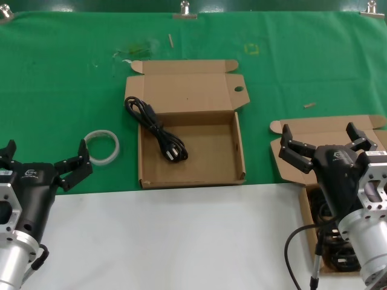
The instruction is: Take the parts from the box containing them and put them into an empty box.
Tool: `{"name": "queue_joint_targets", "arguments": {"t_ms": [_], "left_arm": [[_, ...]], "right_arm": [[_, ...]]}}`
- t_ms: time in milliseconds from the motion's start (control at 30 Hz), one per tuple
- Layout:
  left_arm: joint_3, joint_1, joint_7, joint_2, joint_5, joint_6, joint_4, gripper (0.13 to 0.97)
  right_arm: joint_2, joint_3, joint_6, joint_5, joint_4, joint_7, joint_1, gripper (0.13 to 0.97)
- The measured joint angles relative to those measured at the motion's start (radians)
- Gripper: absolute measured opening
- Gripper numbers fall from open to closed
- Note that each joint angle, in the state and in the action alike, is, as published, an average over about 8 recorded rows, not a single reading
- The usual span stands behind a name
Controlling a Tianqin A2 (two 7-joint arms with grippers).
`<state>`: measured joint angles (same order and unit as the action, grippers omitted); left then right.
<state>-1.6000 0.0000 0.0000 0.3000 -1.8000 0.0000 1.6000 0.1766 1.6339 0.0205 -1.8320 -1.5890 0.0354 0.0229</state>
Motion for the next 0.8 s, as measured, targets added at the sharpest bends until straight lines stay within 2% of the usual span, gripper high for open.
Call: {"name": "queue_joint_targets", "arguments": {"t_ms": [800], "left_arm": [[0.000,0.000,0.000,0.000,0.000,0.000,0.000,0.965]], "right_arm": [[0.000,0.000,0.000,0.000,0.000,0.000,0.000,0.966]]}}
